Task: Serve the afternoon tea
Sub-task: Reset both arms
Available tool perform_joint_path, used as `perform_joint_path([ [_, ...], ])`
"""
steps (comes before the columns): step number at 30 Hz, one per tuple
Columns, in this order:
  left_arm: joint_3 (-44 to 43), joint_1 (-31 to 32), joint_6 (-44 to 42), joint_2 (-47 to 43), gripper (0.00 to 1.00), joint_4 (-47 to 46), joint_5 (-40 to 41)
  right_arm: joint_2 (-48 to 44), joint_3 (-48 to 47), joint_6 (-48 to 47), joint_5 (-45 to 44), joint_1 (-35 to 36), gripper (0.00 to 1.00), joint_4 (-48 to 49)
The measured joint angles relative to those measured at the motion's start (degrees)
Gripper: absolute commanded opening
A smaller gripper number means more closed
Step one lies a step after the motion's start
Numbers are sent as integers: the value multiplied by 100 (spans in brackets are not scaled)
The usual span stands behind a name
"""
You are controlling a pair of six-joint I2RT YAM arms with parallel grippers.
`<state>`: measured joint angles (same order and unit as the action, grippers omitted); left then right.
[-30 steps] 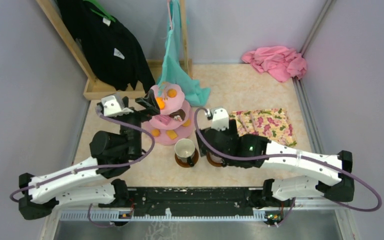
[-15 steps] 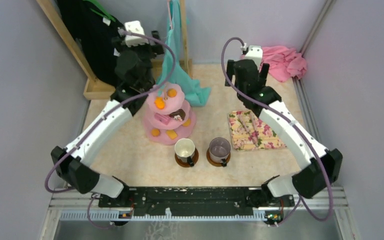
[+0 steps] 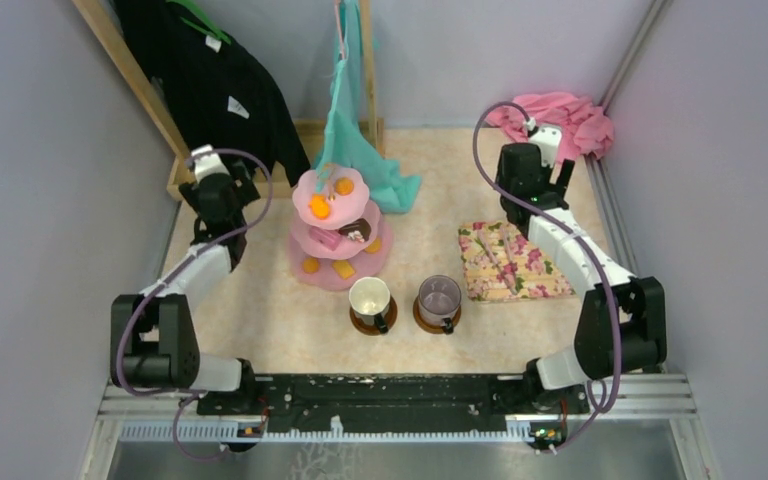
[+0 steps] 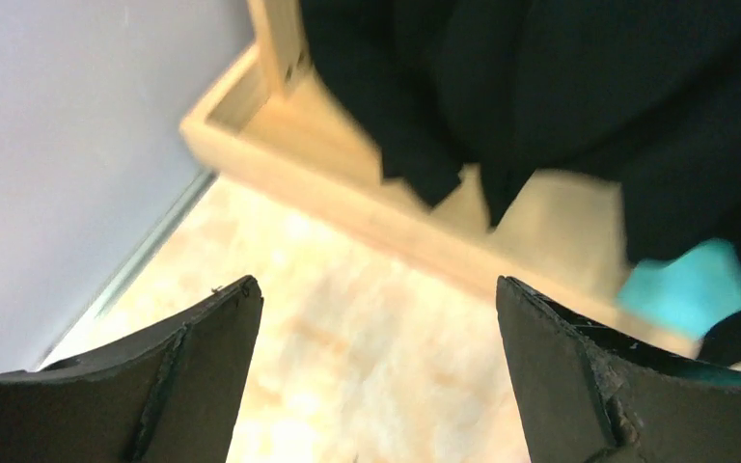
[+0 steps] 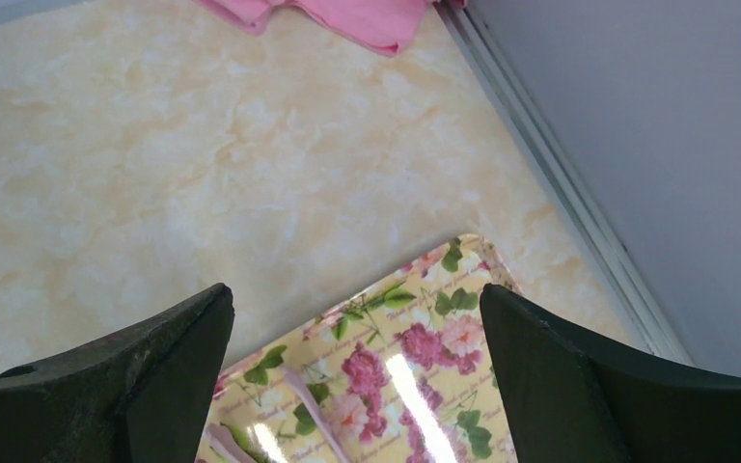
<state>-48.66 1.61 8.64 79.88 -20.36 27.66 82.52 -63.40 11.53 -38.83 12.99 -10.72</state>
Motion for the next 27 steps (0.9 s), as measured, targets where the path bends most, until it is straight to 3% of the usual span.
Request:
perform_joint_path([
  [5, 1674, -92, -223, -149, 95, -1207, -15, -105, 468, 476, -120, 0, 99, 133],
  [8, 2170, -227, -216, -157, 95, -1725, -85, -138, 584, 837, -271, 0, 99, 127],
  [17, 2321, -400, -28, -157, 95, -2505, -337, -146, 643, 1421, -850, 79, 99, 44],
  [27, 2321, -400, 122, -186, 94, -2535, -503, -214, 1226, 855, -942, 221, 97, 868],
])
